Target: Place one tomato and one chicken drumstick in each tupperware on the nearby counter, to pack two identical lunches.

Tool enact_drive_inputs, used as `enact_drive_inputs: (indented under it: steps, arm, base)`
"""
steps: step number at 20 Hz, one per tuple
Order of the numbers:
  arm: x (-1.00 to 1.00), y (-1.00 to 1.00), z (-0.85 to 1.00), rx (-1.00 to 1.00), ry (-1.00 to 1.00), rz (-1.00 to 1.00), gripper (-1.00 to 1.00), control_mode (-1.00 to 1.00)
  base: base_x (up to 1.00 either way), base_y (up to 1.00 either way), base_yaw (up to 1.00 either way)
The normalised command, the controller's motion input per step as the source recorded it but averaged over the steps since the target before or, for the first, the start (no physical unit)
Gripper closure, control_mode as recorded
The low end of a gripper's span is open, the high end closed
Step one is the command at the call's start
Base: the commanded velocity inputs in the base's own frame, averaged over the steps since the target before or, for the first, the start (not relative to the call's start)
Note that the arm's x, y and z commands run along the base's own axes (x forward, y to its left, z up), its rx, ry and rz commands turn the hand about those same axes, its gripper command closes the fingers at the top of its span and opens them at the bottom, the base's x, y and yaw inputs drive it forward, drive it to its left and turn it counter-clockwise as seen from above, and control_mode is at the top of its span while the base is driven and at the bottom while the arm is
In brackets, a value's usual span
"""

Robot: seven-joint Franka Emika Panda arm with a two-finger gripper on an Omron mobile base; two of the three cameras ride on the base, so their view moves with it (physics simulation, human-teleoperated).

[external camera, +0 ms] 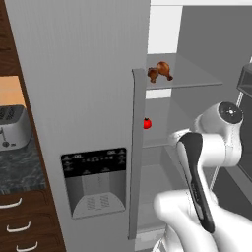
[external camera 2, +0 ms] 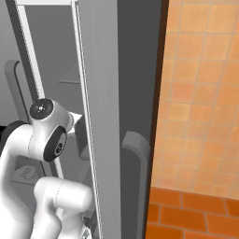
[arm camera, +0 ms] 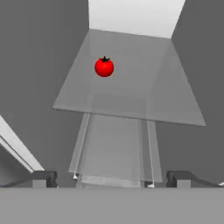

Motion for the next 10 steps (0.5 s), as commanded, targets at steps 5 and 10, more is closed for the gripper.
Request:
enact_drive_inputs:
  steps: [5,10]
  arm:
    - [0.51,0.00,1.00,0.03,-0.09,-0.18,-1.00,-1.00]
    - [0.57,-0.01,1.00,0.03,-0.18,-0.16,-1.00,-1.00]
  base:
    - [0.00,0.00,0.00]
    - [0.00,0.00,0.00]
